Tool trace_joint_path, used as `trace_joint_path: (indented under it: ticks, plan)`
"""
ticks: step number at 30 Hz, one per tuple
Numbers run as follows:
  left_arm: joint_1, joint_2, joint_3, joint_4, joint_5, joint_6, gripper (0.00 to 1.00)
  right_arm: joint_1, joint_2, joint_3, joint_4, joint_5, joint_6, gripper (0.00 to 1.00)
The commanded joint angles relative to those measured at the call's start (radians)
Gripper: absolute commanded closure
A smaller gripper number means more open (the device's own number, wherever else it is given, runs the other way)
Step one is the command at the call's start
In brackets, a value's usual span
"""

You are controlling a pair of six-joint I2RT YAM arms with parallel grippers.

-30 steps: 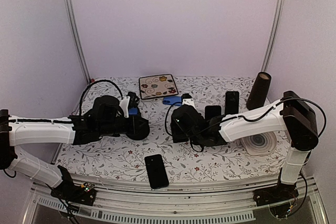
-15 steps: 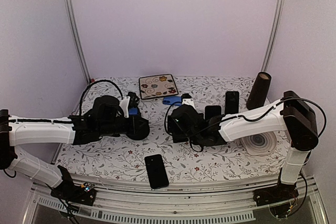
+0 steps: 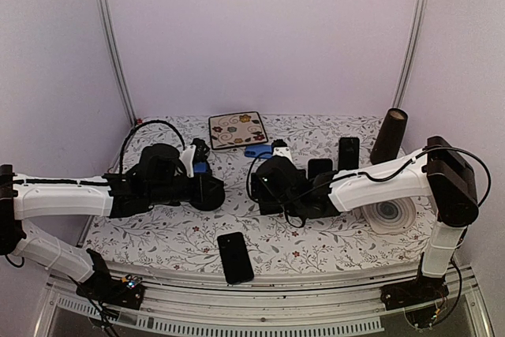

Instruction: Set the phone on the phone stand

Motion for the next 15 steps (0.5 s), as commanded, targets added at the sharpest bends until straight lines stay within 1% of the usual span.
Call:
trace_joint_path:
  ticks: [1,15]
  plan:
    - [0.014,0.011,-0.007,0.028,0.004,0.004,1.0,0.008,-0.033,0.025,-0.015,-0.006,-0.001,0.01]
    - [0.013,0.014,-0.004,0.03,0.008,0.005,1.0,0.008,-0.038,0.028,-0.022,-0.018,-0.031,0.01]
